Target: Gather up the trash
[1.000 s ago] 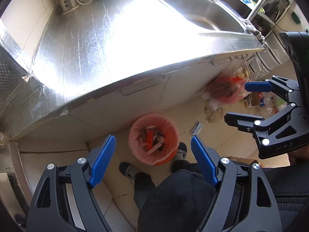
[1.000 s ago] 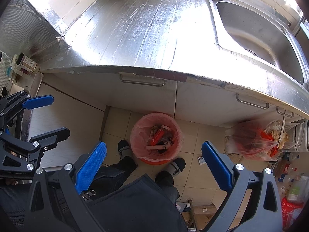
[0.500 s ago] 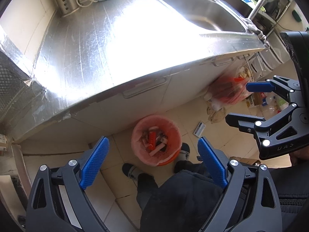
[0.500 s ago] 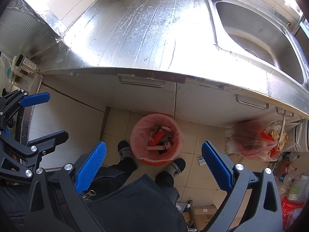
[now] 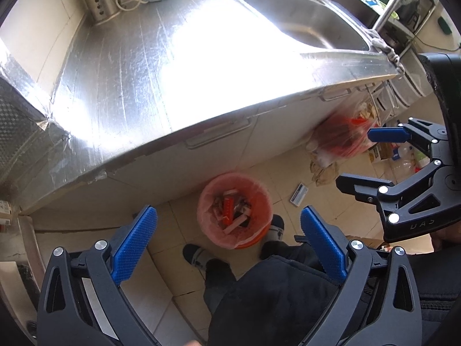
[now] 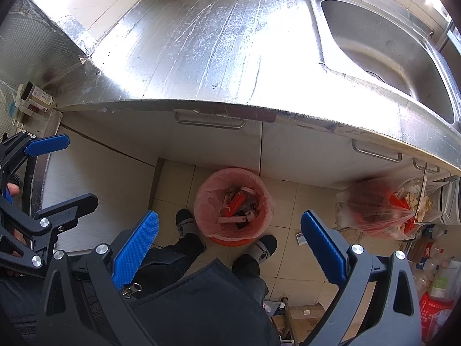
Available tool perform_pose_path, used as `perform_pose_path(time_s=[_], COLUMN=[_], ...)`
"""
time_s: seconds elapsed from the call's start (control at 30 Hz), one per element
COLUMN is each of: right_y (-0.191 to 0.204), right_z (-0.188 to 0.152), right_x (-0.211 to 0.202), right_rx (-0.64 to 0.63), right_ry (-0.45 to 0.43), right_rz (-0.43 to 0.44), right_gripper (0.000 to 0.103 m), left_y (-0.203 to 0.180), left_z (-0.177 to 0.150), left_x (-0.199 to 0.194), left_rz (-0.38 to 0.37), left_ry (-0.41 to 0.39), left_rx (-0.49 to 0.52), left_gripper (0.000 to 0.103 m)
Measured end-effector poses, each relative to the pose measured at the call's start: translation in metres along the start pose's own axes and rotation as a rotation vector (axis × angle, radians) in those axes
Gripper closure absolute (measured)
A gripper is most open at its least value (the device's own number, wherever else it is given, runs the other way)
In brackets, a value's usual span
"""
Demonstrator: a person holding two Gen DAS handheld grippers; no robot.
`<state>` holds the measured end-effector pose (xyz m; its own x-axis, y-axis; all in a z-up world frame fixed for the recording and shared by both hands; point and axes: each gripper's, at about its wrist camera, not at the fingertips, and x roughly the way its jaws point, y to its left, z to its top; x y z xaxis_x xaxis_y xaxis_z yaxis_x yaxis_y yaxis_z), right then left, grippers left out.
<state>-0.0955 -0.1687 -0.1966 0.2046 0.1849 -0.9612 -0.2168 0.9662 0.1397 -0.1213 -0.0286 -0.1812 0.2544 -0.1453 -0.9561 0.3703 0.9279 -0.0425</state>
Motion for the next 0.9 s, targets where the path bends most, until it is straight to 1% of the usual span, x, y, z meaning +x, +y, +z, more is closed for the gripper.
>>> perform_pose_path(time_s=[0.13, 0.2, 0.33, 0.43, 0.47, 0.6, 0.73, 0.83, 0.9], right_y=[0.000, -0.001, 0.000, 0.000, 0.000, 0.001, 0.001, 0.001, 0.000], right_z=[0.000, 0.000, 0.000, 0.000, 0.000, 0.001, 0.001, 0.000, 0.000], right_x=[0.000, 0.001, 0.002, 0.003, 0.002, 0.003, 0.003, 0.003, 0.003], right_rx=[0.000, 0.000, 0.001, 0.001, 0.002, 0.004, 0.006, 0.009, 0.009], right_ry=[0.001, 0.002, 0.002, 0.003, 0.003, 0.004, 0.005, 0.005, 0.005], right_rz=[0.000, 0.001, 0.002, 0.002, 0.001, 0.002, 0.002, 0.003, 0.003], right_gripper=[0.005, 0.005, 0.005, 0.005, 0.005, 0.005, 0.005, 0.005, 0.005], left_y=[0.000, -0.001, -0.006, -0.007, -0.007, -0.003, -0.001, 0.006, 0.009], left_z=[0.001, 0.001, 0.003, 0.004, 0.004, 0.004, 0.005, 0.005, 0.006], left_x=[-0.001, -0.002, -0.003, -0.004, -0.004, -0.003, -0.005, -0.005, -0.005], left_rz=[-0.006, 0.016, 0.025, 0.022, 0.009, -0.009, -0.006, -0.007, -0.016], left_ry=[-0.009, -0.012, -0.019, -0.021, -0.024, -0.024, -0.031, -0.035, -0.033], left_rx=[0.004, 0.014, 0.022, 0.023, 0.024, 0.012, -0.006, -0.044, -0.050], left_gripper=[0.006, 0.006, 0.006, 0.006, 0.006, 0.006, 0.006, 0.006, 0.006])
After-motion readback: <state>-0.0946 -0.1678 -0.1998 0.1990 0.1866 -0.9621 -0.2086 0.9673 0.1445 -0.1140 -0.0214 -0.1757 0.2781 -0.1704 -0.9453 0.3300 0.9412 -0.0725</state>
